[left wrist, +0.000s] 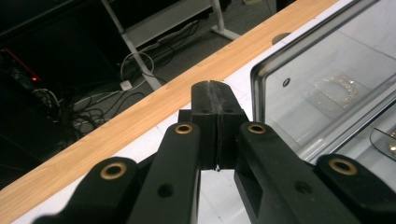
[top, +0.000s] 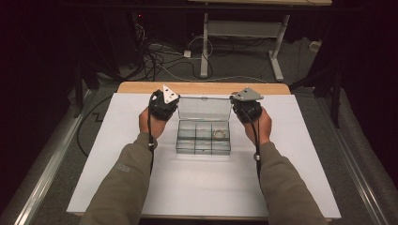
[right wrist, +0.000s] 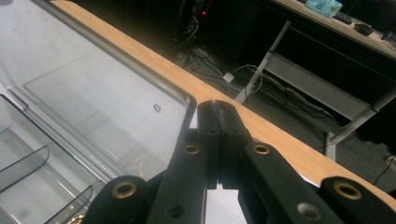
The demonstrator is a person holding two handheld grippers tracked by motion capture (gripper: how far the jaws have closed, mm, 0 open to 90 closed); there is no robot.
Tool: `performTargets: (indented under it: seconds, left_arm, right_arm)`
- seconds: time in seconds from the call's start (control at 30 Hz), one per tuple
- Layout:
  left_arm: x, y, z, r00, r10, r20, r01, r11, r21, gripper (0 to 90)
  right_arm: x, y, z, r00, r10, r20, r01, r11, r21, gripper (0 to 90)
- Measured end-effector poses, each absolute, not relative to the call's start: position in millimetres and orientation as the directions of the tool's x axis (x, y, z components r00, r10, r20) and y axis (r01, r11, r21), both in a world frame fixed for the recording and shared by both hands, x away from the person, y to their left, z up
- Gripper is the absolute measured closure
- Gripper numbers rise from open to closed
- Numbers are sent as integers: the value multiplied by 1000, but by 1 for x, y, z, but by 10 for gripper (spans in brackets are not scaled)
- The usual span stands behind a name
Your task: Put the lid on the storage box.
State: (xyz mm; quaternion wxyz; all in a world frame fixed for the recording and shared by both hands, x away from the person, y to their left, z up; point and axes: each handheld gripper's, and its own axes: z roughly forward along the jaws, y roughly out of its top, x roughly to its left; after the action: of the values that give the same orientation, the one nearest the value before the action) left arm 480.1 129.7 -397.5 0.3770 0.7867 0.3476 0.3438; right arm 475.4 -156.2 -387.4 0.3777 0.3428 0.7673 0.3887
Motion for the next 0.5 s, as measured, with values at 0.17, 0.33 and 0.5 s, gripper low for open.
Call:
performTargets:
  seconds: [0.17,0.33,0.5]
  left_arm:
    - [476,130,-397,519,810,272,280,-462,842,864]
    - [473,130,-397,520,807,280,270,-467,842,864]
    - [470,130,-397,522,804,283,265,-468,843,865]
  right_arm:
    - [472,-156,-388,-471,827,-308,229,452,862,900]
    - [468,-156,-392,-463,828,-317,215,452,865,900]
    - [465,-157,-394,-465,827,-317,214,453,866,900]
